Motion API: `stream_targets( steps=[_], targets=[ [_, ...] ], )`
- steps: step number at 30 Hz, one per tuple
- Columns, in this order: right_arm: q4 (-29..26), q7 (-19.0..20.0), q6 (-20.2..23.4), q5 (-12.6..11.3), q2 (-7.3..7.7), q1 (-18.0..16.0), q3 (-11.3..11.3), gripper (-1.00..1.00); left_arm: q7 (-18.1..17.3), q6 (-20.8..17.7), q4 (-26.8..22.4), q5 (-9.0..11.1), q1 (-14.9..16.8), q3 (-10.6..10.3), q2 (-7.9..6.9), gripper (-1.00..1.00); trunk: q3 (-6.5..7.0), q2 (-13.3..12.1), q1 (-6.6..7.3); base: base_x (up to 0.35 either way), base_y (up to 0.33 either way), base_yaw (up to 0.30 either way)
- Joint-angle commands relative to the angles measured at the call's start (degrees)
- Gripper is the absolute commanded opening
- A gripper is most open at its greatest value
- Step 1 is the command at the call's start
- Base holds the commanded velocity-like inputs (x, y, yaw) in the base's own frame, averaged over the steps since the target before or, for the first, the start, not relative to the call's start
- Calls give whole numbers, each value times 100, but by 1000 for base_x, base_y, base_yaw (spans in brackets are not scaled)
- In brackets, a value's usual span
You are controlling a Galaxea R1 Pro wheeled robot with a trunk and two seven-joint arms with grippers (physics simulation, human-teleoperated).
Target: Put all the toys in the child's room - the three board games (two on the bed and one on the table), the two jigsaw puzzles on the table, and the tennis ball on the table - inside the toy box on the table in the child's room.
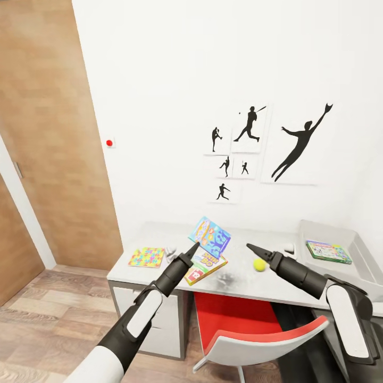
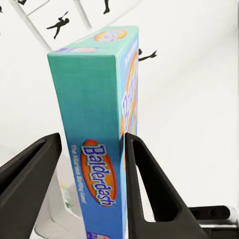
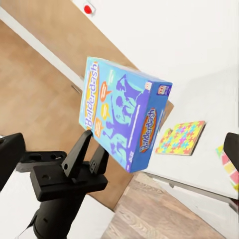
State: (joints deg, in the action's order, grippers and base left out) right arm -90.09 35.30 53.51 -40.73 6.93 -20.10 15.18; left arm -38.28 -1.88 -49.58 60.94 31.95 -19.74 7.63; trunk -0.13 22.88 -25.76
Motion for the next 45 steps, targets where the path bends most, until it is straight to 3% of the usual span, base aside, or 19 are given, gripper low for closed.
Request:
stream_targets(
  steps=[1, 16, 31, 39, 45],
  targets=[
    [1, 25, 31, 6, 0, -3, 36, 100, -41, -24, 12, 83, 2, -11, -4, -100, -2, 4, -2, 0, 0, 0],
    [0, 21, 28, -5, -9, -2, 128, 100, -459, -252, 34, 343, -10, -3, -27, -100, -2, 4, -2, 0, 0, 0],
    [0, 20, 15, -6, -69, -2, 56, 100, -508, -318, 6, 501, -6, -46, 48, -100, -2, 4, -2, 0, 0, 0],
    [0, 20, 5, 1, -76, -2, 41, 100, -480, -305, -5, 513, 0, -361, 112, -100, -2, 4, -2, 0, 0, 0],
    [0, 20, -2, 3, -77, -2, 33, 100, -468, -299, -9, 518, 3, -454, 153, -100, -2, 4, -2, 0, 0, 0]
  ],
)
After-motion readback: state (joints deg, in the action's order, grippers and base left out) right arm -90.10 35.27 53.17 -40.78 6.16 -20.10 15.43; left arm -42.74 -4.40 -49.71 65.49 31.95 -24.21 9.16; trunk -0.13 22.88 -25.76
